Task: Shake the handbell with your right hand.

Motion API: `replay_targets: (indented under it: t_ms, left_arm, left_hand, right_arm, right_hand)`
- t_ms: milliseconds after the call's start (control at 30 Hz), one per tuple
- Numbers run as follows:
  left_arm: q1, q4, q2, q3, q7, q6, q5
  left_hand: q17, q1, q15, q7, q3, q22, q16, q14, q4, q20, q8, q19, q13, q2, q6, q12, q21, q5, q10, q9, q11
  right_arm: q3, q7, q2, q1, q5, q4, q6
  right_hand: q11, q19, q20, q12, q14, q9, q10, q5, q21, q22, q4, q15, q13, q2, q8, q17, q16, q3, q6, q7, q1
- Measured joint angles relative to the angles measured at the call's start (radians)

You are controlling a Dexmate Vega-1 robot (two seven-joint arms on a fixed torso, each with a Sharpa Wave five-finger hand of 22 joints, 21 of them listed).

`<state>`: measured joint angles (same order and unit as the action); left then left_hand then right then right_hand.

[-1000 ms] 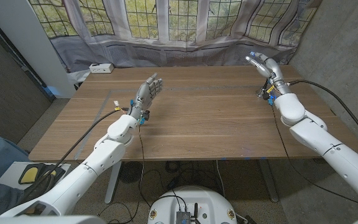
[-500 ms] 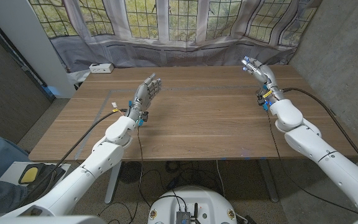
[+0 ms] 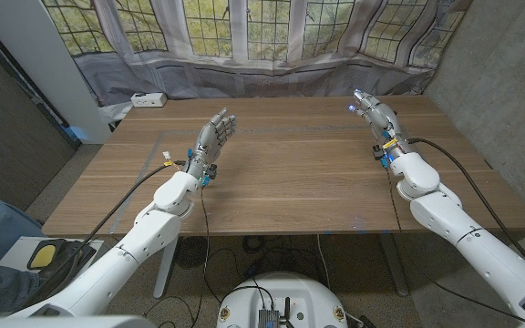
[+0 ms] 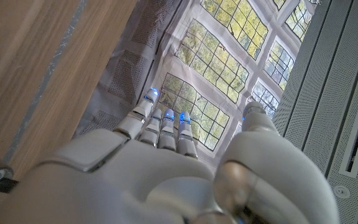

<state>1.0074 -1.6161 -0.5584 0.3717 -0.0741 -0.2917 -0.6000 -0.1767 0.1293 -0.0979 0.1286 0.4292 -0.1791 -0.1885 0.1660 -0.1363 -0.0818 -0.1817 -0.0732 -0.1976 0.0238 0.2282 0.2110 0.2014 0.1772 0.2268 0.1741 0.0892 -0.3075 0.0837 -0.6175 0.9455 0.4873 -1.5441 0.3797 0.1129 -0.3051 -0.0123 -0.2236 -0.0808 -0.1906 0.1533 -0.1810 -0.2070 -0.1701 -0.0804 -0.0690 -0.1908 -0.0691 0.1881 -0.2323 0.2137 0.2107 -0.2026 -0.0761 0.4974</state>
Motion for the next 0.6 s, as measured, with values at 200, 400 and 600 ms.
replay_targets:
  t_ms: [200,400,600]
  left_arm:
    - [0.006,0.000,0.001,-0.001,-0.001,-0.004,0.000]
    - [0.012,0.000,0.001,-0.002,0.000,-0.008,-0.002]
    - [0.019,0.000,0.001,-0.004,0.000,-0.013,-0.003]
  left_hand:
    - [0.000,0.005,-0.004,0.000,0.000,0.000,0.004,-0.004,0.000,0.018,0.000,-0.001,0.000,0.005,0.000,0.000,0.000,0.000,-0.005,0.000,0.005]
    - [0.000,0.005,-0.004,0.000,0.000,0.000,0.004,-0.004,0.000,0.018,0.000,-0.001,0.000,0.005,0.000,0.000,0.000,0.000,-0.005,0.000,0.005]
    - [0.000,0.005,-0.004,0.000,0.000,0.000,0.004,-0.004,0.000,0.023,0.000,-0.006,0.000,0.005,0.000,0.000,0.000,0.000,-0.005,0.000,0.005]
  right_arm:
    - [-0.007,-0.031,0.014,0.001,0.036,0.015,0.005]
    - [-0.014,-0.058,0.023,-0.004,0.064,0.031,0.005]
    - [-0.023,-0.087,0.032,-0.013,0.087,0.049,0.005]
  right_hand:
    - [0.012,0.078,-0.002,0.000,0.004,0.000,0.029,0.004,0.023,0.000,0.006,-0.002,0.000,0.019,0.012,0.002,0.000,-0.025,-0.042,0.010,-0.052]
    - [0.012,0.132,-0.015,0.000,0.017,0.005,0.038,0.004,0.030,0.000,0.002,0.010,0.000,0.025,0.013,0.007,-0.011,-0.029,-0.062,0.007,-0.065]
    - [0.006,0.137,-0.020,0.013,0.035,0.005,0.017,0.004,0.030,0.000,0.006,0.017,0.000,0.029,0.008,0.009,-0.019,-0.033,-0.050,0.004,-0.071]
